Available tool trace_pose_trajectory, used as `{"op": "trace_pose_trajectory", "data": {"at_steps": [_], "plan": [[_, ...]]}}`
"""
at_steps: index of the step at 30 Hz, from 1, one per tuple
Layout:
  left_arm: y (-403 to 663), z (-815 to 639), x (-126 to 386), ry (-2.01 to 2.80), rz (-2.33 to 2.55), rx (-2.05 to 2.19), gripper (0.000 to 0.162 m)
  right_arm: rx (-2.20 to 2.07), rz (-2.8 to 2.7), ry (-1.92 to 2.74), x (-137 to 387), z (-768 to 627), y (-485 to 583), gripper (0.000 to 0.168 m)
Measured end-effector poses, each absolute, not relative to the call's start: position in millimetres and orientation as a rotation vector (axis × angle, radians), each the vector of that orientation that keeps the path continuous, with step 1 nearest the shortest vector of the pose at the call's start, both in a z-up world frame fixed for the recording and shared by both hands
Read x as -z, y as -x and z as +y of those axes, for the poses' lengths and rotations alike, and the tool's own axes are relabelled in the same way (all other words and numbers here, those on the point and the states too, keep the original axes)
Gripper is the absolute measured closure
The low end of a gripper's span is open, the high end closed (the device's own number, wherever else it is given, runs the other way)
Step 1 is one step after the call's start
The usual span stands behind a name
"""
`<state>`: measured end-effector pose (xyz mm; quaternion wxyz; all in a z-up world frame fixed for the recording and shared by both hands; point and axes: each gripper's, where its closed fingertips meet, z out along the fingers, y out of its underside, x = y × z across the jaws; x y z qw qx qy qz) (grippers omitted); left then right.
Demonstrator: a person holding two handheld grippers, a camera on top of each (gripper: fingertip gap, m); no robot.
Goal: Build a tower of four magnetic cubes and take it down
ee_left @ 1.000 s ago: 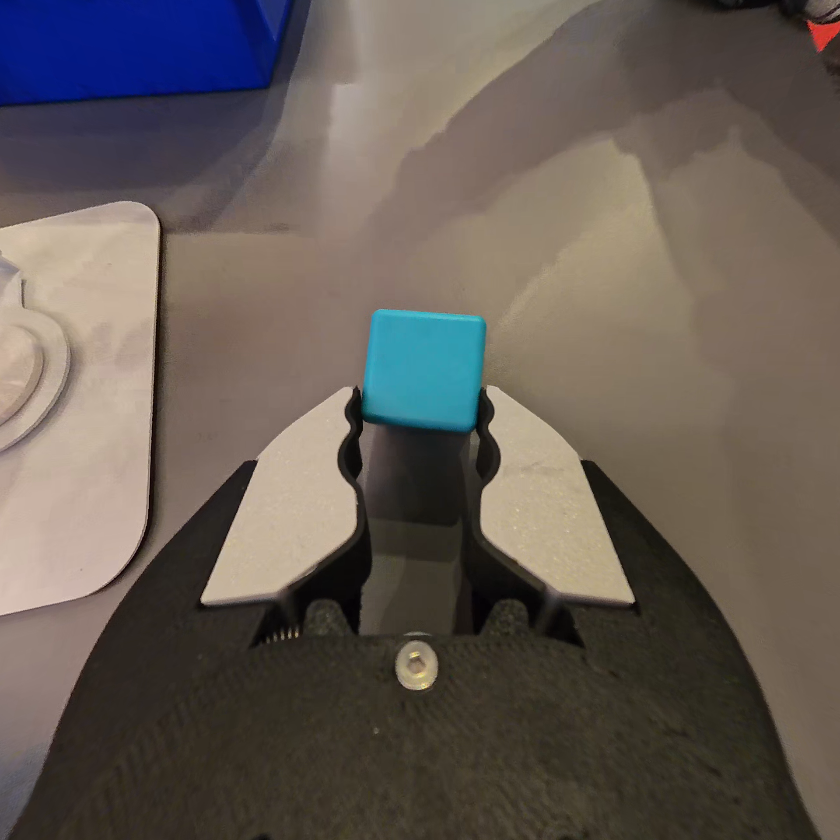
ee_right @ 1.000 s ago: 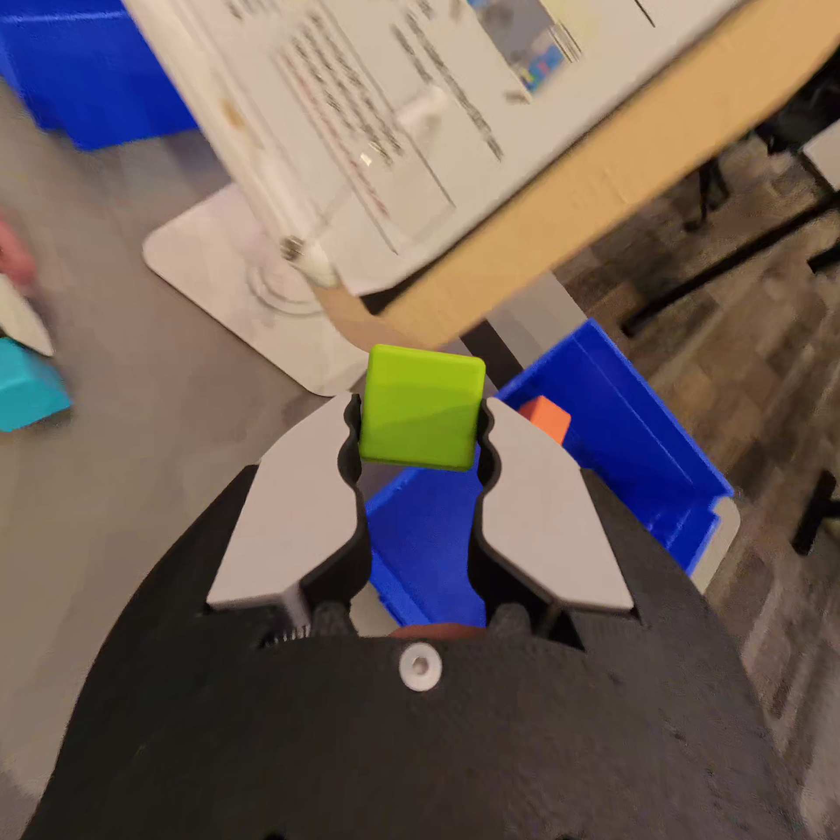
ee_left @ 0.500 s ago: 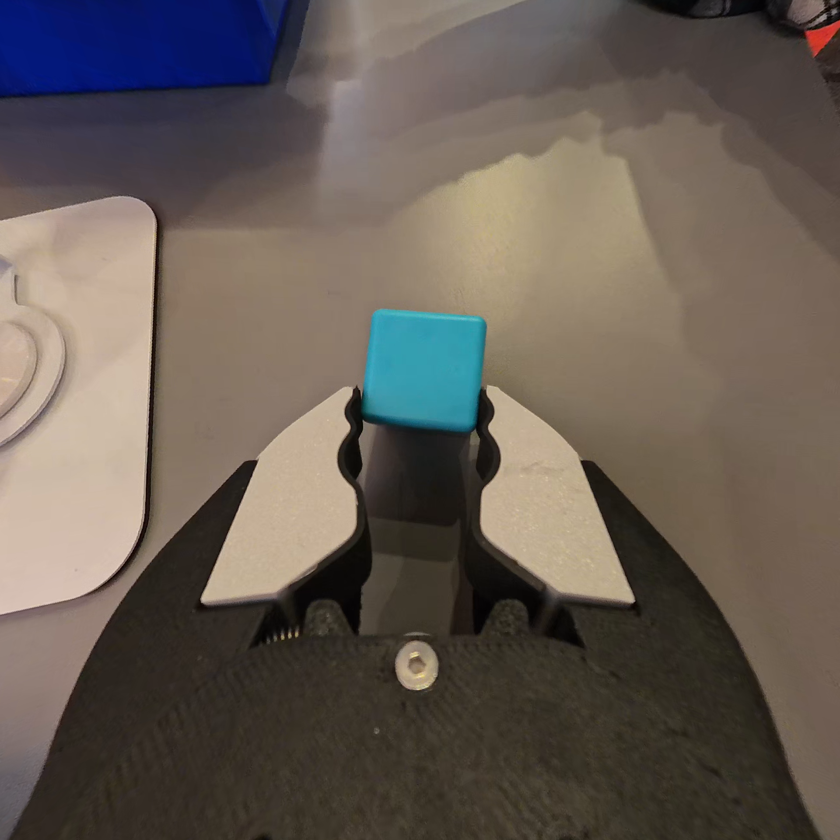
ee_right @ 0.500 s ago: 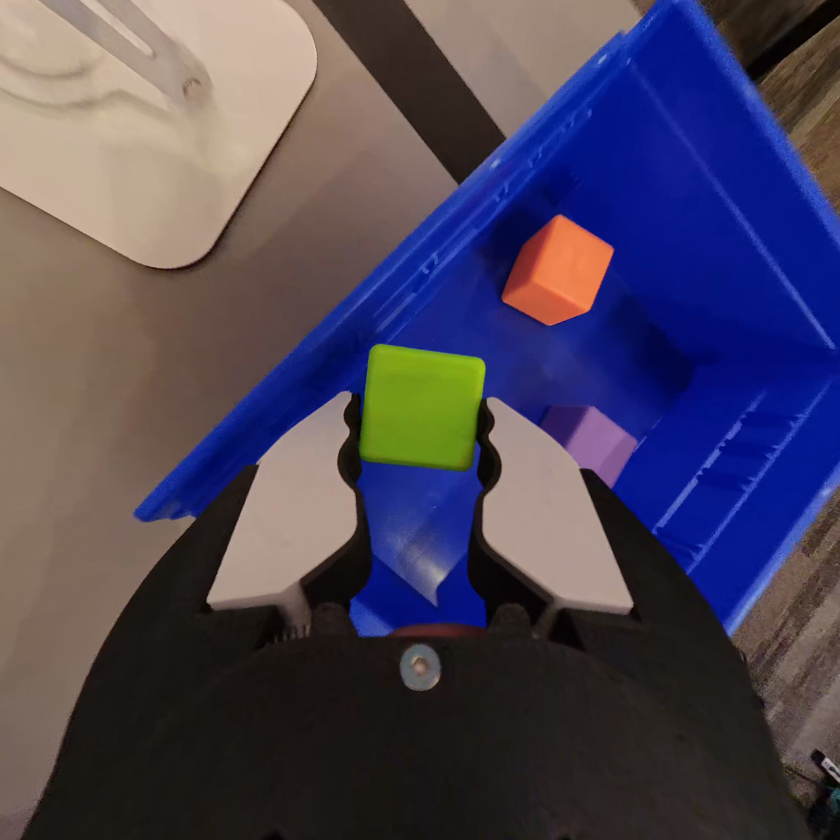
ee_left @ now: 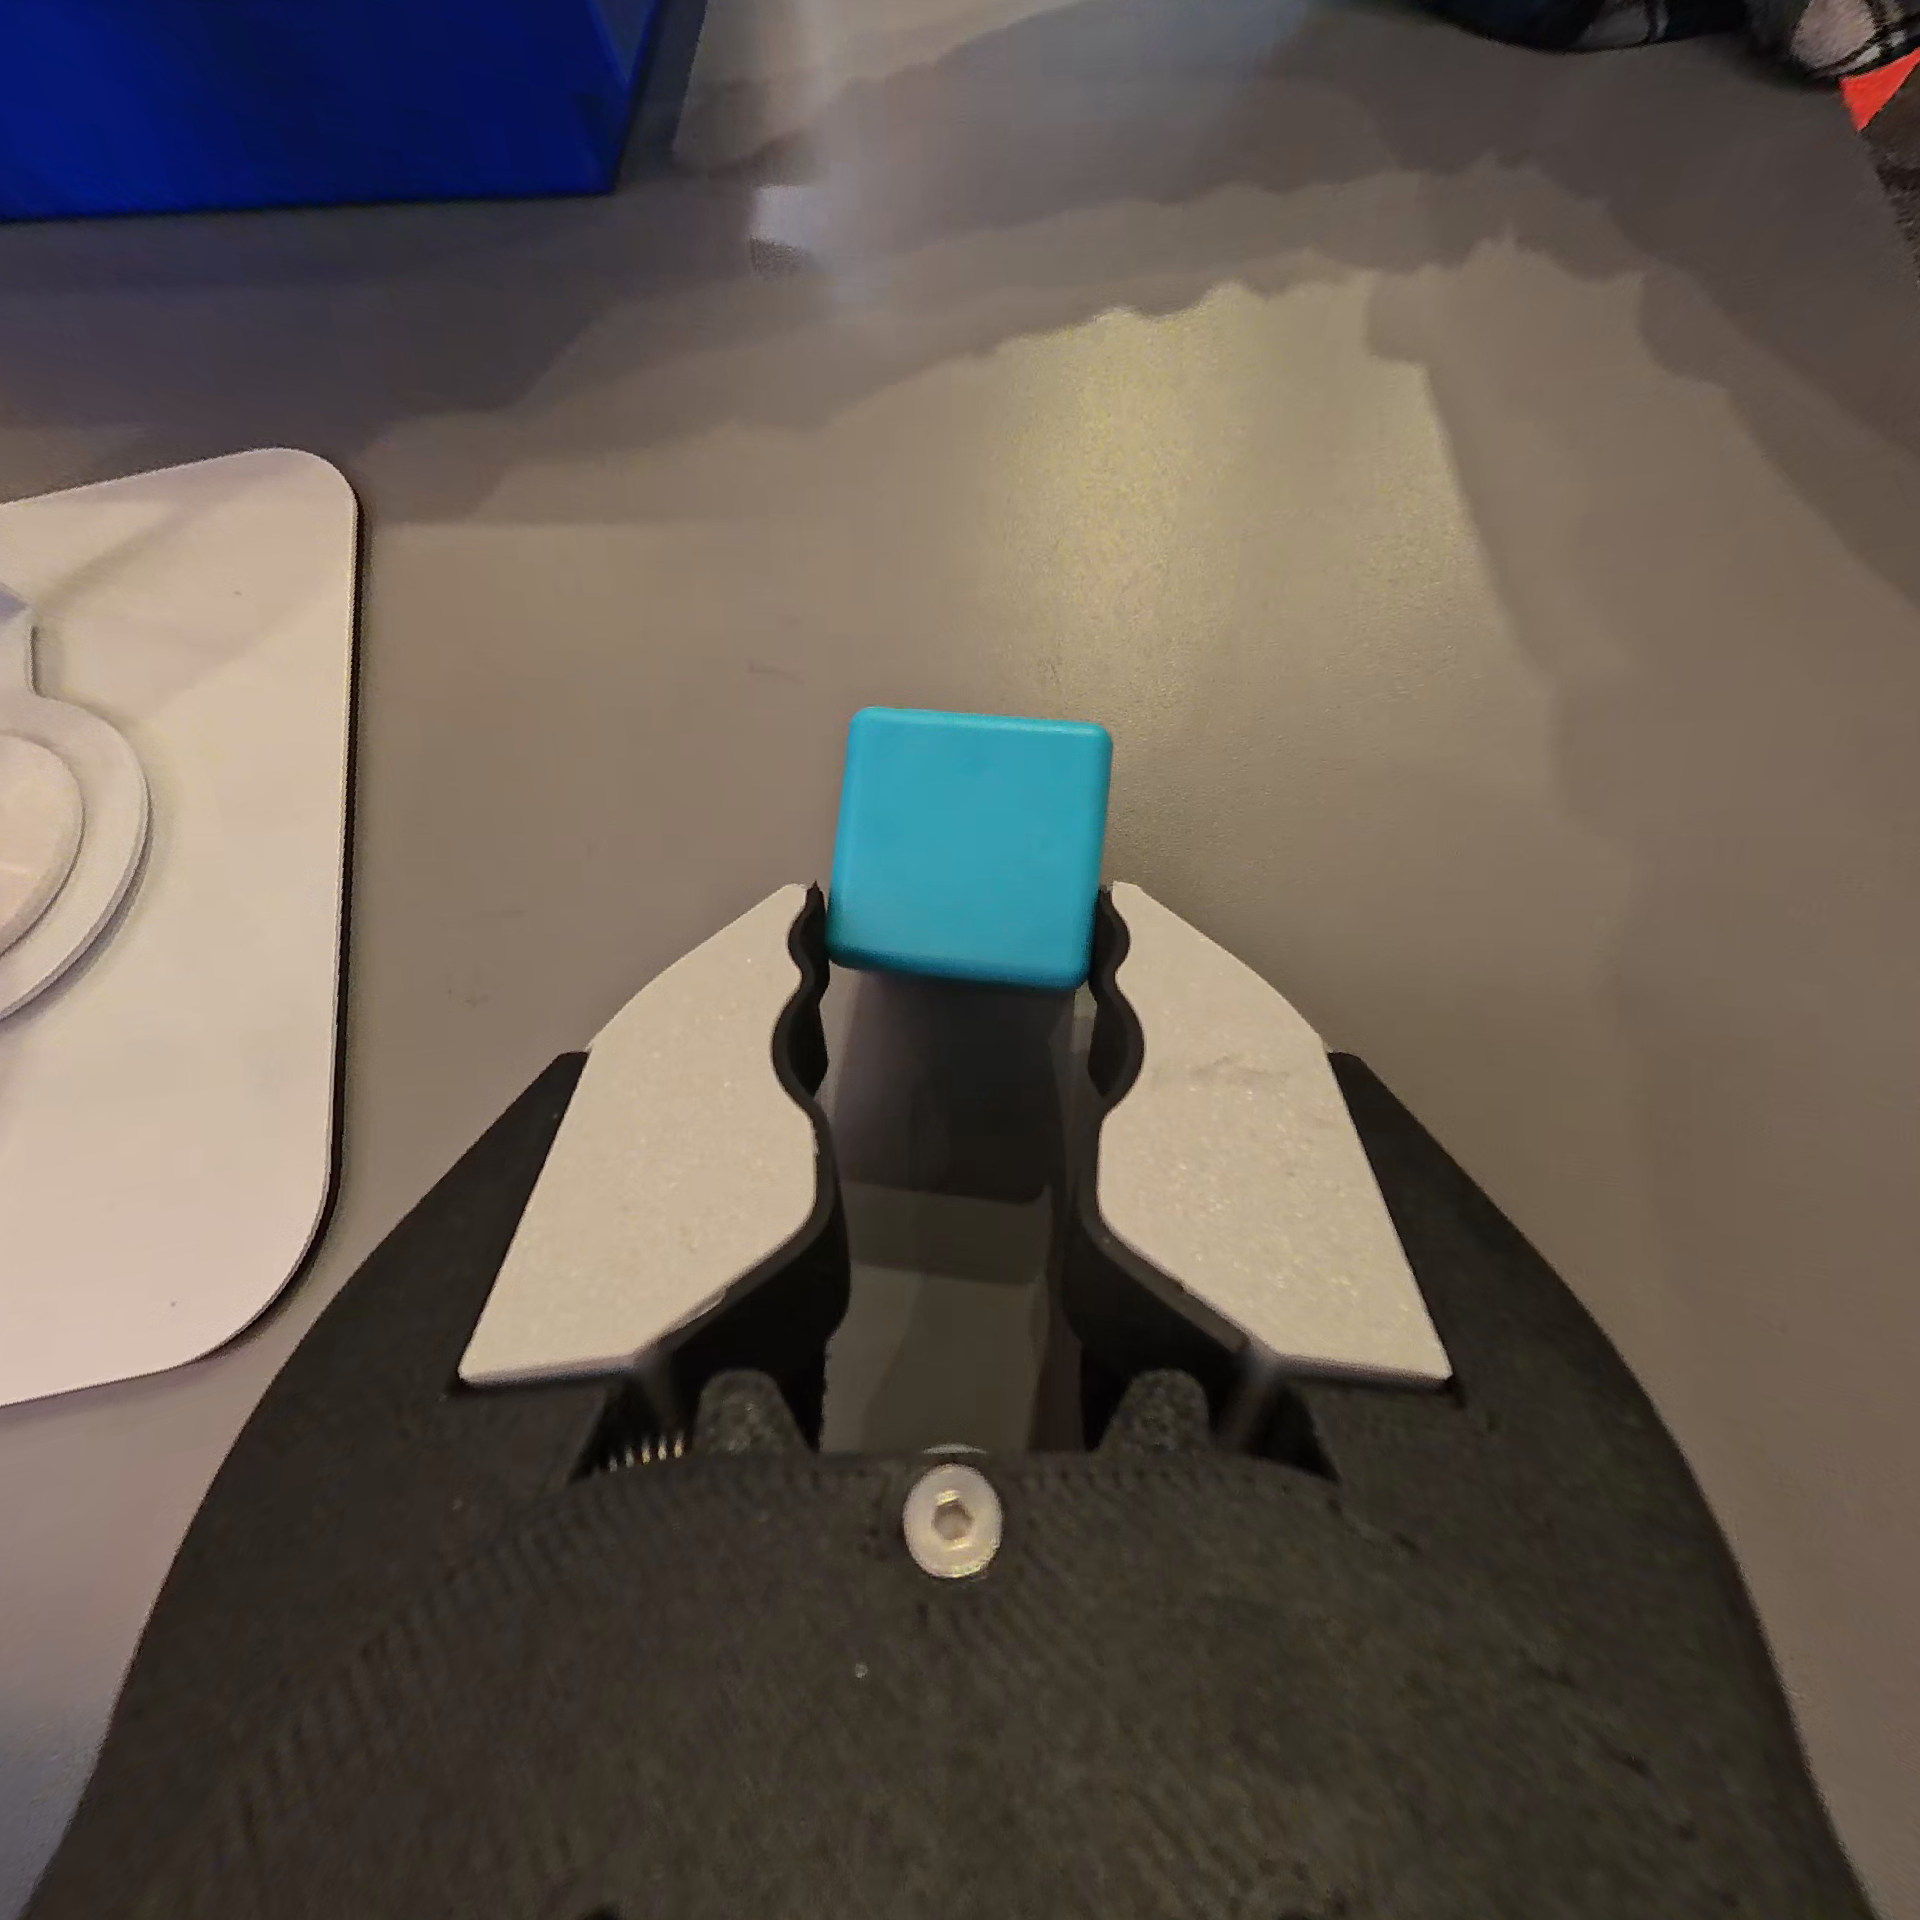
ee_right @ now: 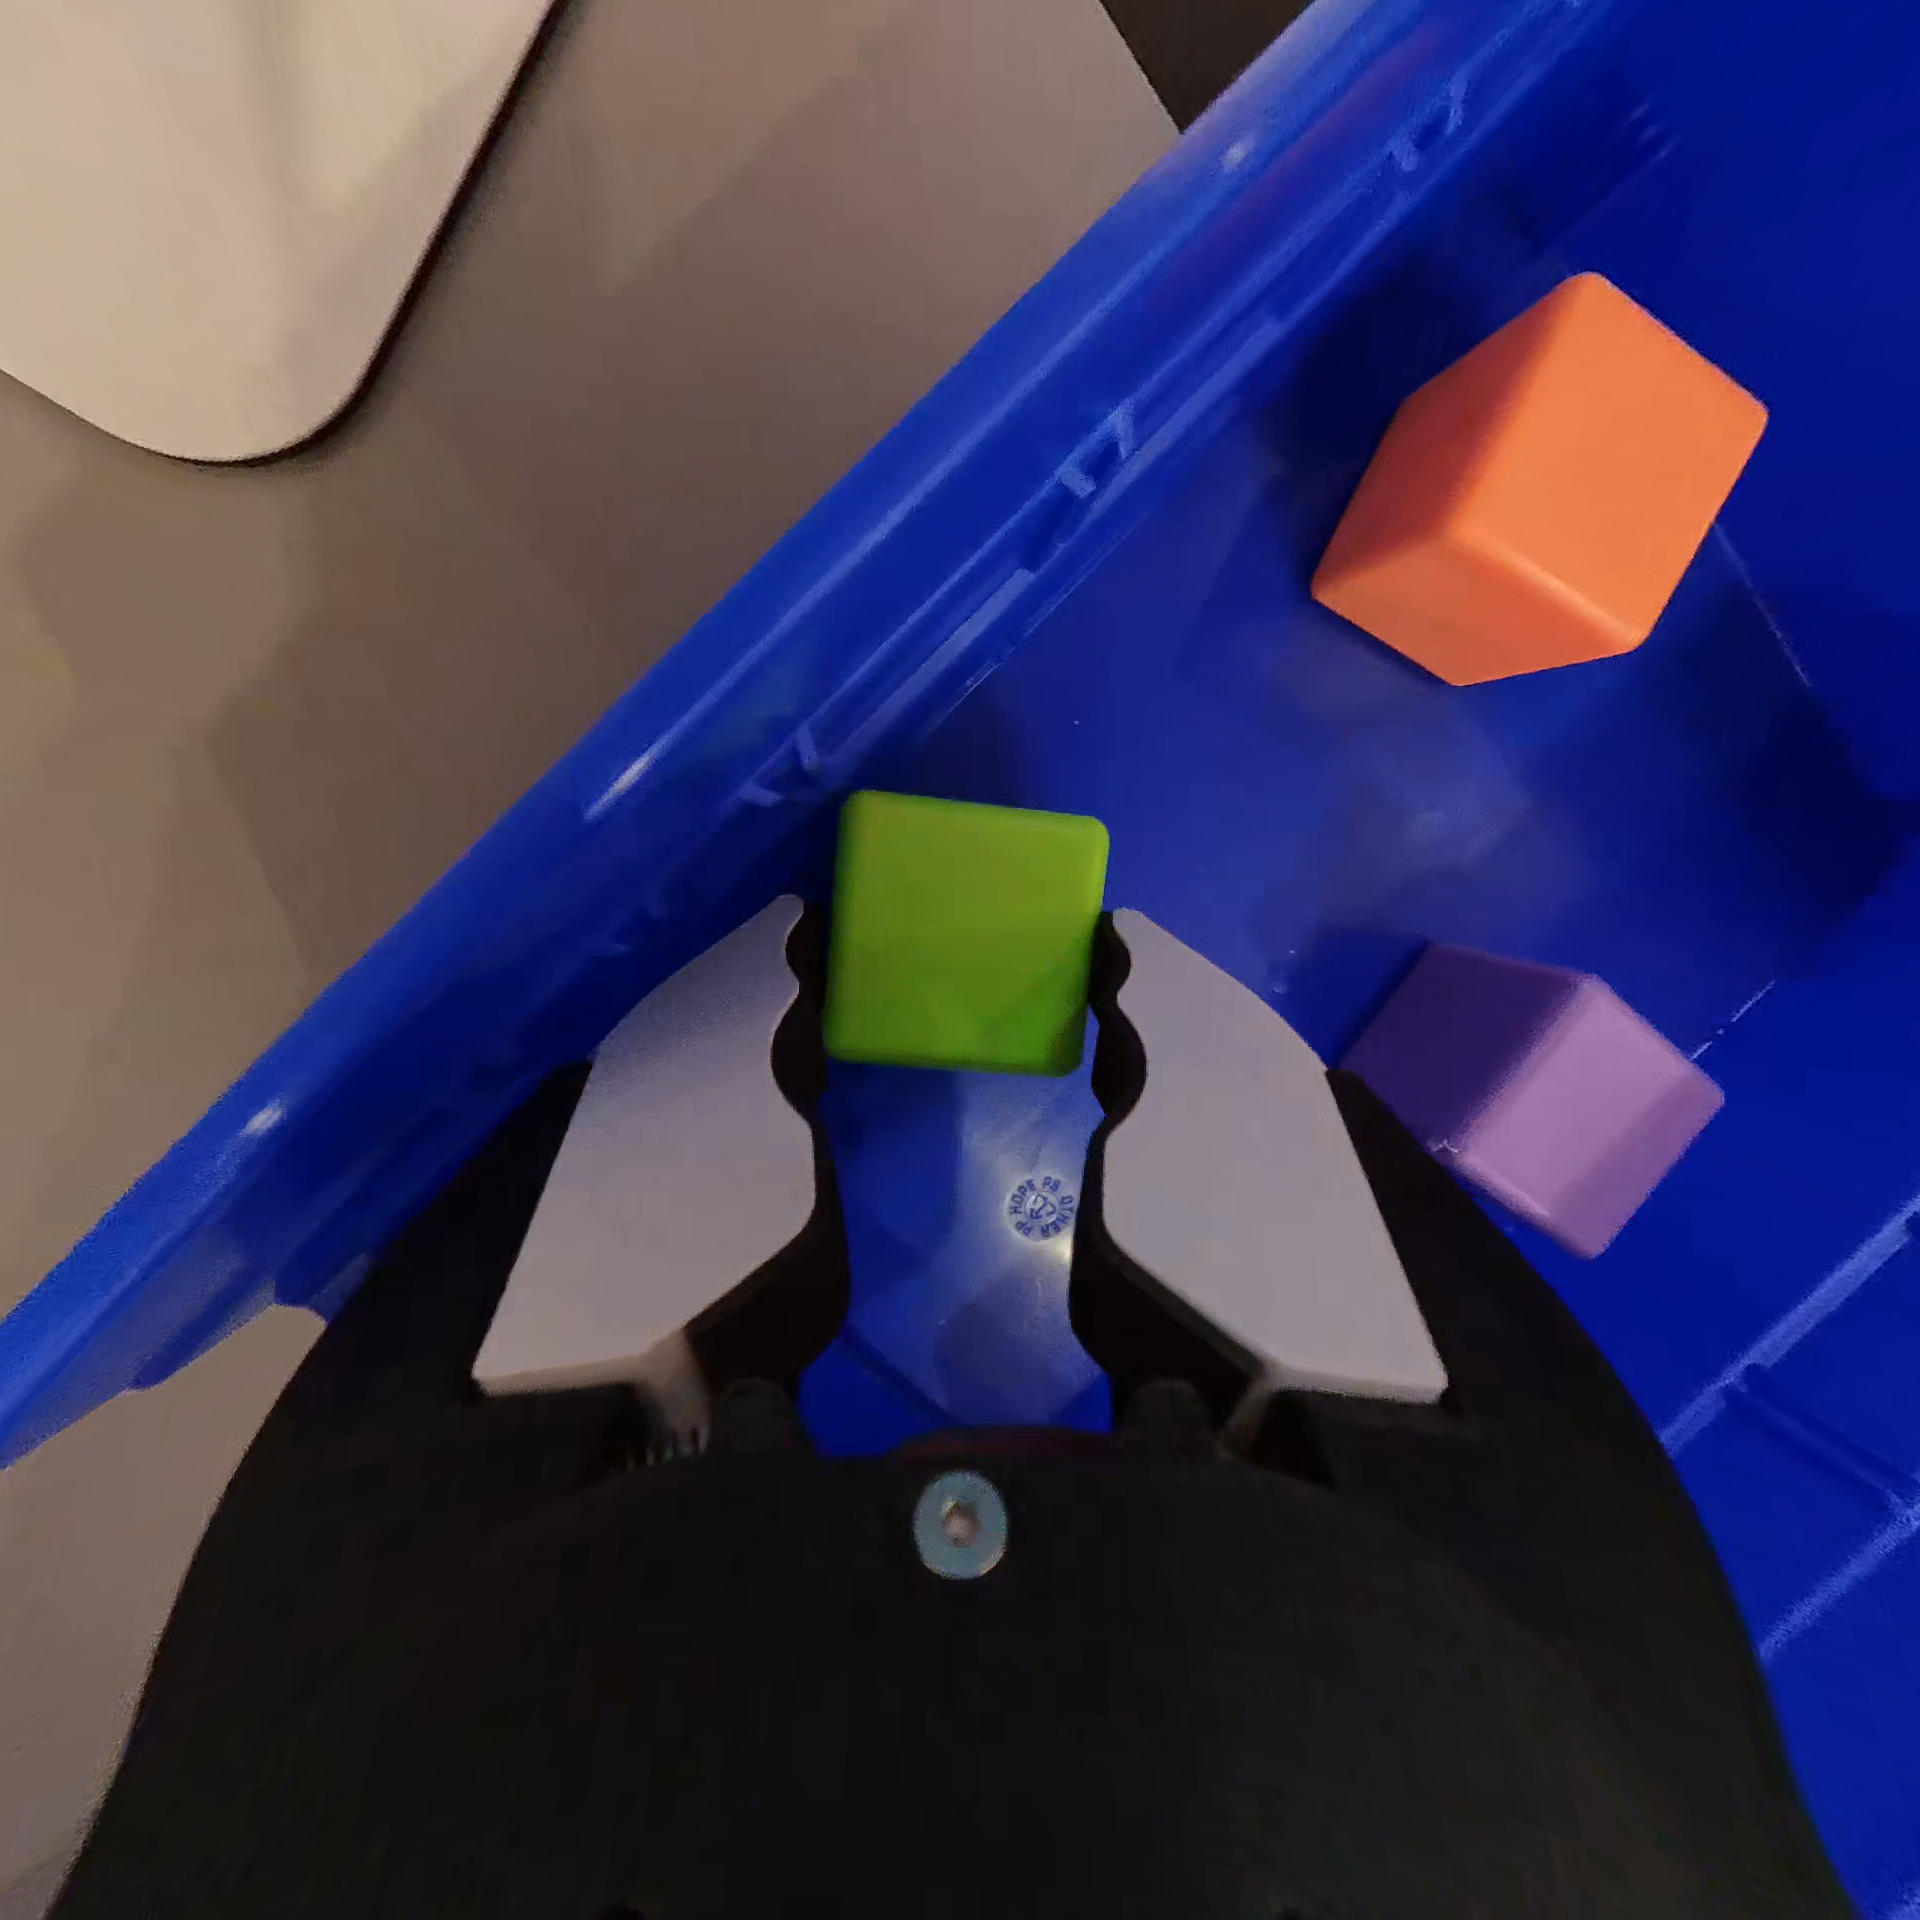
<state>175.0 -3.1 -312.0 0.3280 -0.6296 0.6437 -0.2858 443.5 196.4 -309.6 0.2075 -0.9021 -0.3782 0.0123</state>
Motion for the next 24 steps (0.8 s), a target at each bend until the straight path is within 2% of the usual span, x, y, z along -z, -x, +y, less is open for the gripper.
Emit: {"op": "trace_pose_trajectory", "data": {"at_steps": [8, 17, 24], "plan": [[-175.2, -3.2, 311.9, 1.648, 1.685, 0.749, 0.114, -0.036, -1.053, 2.514, 310.1, 195.7, -445.5, 0.118], [-175.5, -3.1, 311.7, 1.648, 1.686, 0.748, 0.114, 0.005, -1.016, 2.496, 297.2, 197.4, -451.6, 0.1], [-175.8, -3.0, 311.7, 1.648, 1.686, 0.749, 0.114, 0.004, -1.021, 2.474, 285.2, 194.4, -450.1, 0.102]]}}
